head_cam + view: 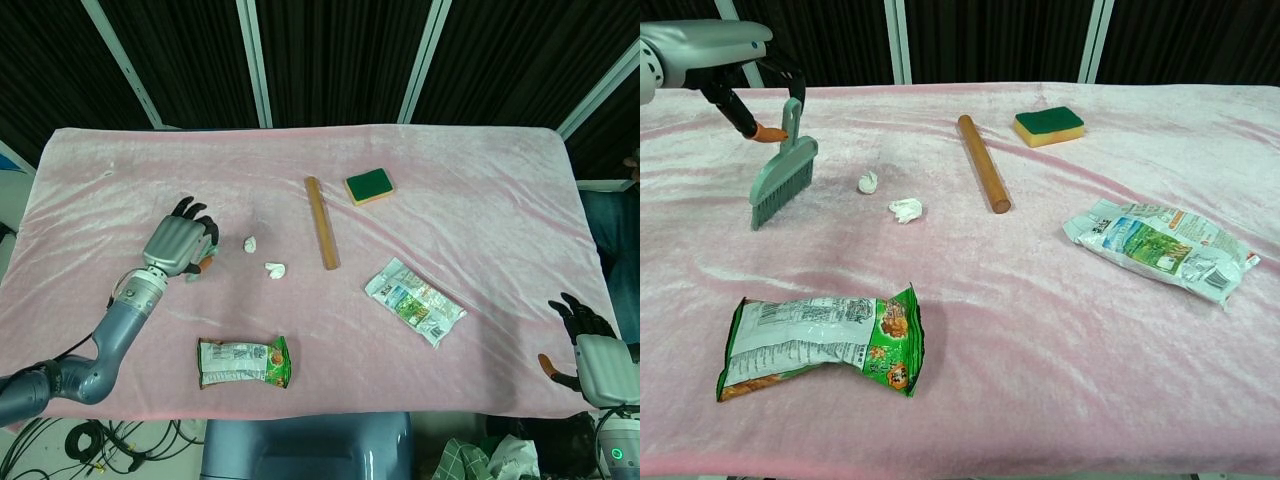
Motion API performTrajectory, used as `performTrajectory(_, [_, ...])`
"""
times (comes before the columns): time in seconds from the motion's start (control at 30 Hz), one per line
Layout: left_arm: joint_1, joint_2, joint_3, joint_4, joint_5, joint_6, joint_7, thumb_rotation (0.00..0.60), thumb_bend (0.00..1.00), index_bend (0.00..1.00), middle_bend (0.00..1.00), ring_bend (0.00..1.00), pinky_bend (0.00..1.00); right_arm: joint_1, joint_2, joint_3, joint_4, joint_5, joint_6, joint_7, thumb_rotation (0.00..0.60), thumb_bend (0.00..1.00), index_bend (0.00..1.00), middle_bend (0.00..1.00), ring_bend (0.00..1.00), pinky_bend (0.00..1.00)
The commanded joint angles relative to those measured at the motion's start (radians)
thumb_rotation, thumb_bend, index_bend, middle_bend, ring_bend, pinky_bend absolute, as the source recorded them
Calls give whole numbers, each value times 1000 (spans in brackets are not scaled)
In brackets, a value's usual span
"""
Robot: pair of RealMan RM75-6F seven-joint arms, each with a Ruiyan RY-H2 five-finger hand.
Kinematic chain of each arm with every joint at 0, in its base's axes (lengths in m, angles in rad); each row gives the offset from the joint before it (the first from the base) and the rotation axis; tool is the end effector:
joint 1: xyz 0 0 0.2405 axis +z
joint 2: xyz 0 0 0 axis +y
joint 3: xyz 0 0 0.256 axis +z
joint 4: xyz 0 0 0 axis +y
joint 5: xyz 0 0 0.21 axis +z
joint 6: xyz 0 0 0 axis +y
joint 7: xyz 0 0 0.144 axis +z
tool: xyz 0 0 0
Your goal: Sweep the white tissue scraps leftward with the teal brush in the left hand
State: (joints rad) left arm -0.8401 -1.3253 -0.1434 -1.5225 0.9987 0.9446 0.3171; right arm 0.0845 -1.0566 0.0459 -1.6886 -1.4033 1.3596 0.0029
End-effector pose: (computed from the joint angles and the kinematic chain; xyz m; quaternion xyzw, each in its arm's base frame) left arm -0.1569 0.3829 0.0557 -0.7395 -0.3466 -0.3429 0.4642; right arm -0.3202 -0.1774 0.1597 0.5846 -0.4518 0.3410 0.5813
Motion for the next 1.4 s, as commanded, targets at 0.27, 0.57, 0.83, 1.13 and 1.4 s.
performTrajectory(0.27, [-15, 36, -58, 89, -46, -60, -49, 600, 439, 592, 391, 95, 65, 0, 0, 0, -1, 2, -2, -3, 600, 214, 168, 67, 127, 177])
performTrajectory(0.57, [-59, 16, -90, 158, -101, -114, -34, 600, 483, 613, 399, 95, 66, 1, 1, 0, -2, 4, -5, -1, 600, 214, 168, 67, 128, 178])
performTrajectory(0.83, [-177, 7, -94, 239, -257, -209, 132, 600, 485, 632, 398, 94, 67, 2, 3, 0, -3, 6, -10, 7, 600, 214, 168, 67, 128, 178])
performTrajectory(1.13, [-246, -57, -70, 264, -302, -191, 235, 600, 497, 664, 404, 83, 75, 3, 6, 0, -5, 9, -15, 17, 600, 214, 168, 67, 143, 181])
performTrajectory(1.4, [-268, -118, -45, 301, -329, -202, 259, 600, 534, 684, 413, 83, 76, 3, 8, -1, -5, 6, -14, 21, 600, 214, 168, 67, 144, 181])
